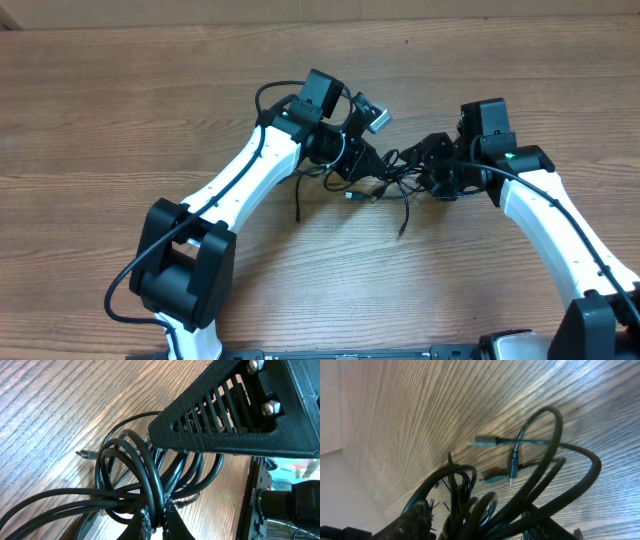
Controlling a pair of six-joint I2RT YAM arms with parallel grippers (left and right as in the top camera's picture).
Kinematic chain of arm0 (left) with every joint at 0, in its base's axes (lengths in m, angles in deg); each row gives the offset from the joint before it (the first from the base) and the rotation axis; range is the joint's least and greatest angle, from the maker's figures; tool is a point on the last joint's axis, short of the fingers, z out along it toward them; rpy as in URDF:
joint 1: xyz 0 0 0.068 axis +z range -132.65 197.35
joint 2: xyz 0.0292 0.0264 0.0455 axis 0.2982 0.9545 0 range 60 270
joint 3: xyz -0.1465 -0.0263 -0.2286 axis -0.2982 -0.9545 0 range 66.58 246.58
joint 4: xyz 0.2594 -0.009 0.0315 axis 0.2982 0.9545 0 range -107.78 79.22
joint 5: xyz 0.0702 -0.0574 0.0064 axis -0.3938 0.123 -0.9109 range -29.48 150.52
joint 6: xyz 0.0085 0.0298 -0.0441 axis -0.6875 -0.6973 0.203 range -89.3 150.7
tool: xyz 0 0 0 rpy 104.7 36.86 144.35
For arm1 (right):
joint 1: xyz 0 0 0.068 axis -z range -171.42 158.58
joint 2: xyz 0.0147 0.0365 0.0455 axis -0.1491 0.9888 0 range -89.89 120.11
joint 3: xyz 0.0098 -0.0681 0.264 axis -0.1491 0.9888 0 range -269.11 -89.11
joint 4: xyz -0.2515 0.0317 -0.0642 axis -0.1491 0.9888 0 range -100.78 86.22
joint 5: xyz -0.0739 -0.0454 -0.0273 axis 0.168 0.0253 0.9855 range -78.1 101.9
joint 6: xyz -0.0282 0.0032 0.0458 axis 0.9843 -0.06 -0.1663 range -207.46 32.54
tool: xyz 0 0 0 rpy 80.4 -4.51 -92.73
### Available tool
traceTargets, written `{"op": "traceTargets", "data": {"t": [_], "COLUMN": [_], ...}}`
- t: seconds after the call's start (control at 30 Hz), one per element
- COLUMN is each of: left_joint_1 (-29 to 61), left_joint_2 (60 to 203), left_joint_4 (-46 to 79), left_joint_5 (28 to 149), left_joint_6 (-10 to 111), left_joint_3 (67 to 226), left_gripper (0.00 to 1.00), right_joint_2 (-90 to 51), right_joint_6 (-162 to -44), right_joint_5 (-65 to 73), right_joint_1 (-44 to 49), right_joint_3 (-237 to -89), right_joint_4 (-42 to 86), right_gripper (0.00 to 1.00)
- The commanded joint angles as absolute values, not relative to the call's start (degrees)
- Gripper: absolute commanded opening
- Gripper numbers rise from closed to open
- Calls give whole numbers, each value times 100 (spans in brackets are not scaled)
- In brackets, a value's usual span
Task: Untangle cables
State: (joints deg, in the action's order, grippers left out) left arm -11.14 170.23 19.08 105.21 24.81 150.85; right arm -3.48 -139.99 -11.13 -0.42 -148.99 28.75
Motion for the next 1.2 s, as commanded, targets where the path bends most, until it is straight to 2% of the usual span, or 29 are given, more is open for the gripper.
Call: {"op": "traceTargets", "data": {"t": [0.0,0.07,0.3,0.4,0.5,0.73,0.8,1.17], "left_joint_1": [-1116,-1116,-1116,-1116,-1112,-1018,-920,269], "left_joint_2": [16842,16842,16842,16842,16842,16842,16842,16842], "left_joint_4": [1871,1836,1735,1735,1766,2644,2970,3829], "left_joint_5": [10978,11061,11026,11061,10844,7909,7459,7083], "left_joint_6": [2516,2523,3100,3115,3181,4031,4064,4127], "left_joint_3": [15188,15188,15188,15188,15188,15188,15188,15188], "left_gripper": [4,4,4,4,4,4,4,4], "right_joint_2": [-361,-361,-361,-361,-361,-374,-374,-374], "right_joint_6": [-14039,-14039,-14037,-14037,-14034,-13728,-13641,-13204], "right_joint_5": [-1224,-1222,-1069,-864,-715,-706,-702,-770], "right_joint_1": [-42,-70,-245,-348,-409,-363,-311,308], "right_joint_3": [-14912,-14912,-14912,-14912,-14912,-14914,-14914,-14914], "right_joint_4": [2836,2838,2834,2836,2823,2816,2838,3056], "right_gripper": [53,52,37,25,4,4,4,4]}}
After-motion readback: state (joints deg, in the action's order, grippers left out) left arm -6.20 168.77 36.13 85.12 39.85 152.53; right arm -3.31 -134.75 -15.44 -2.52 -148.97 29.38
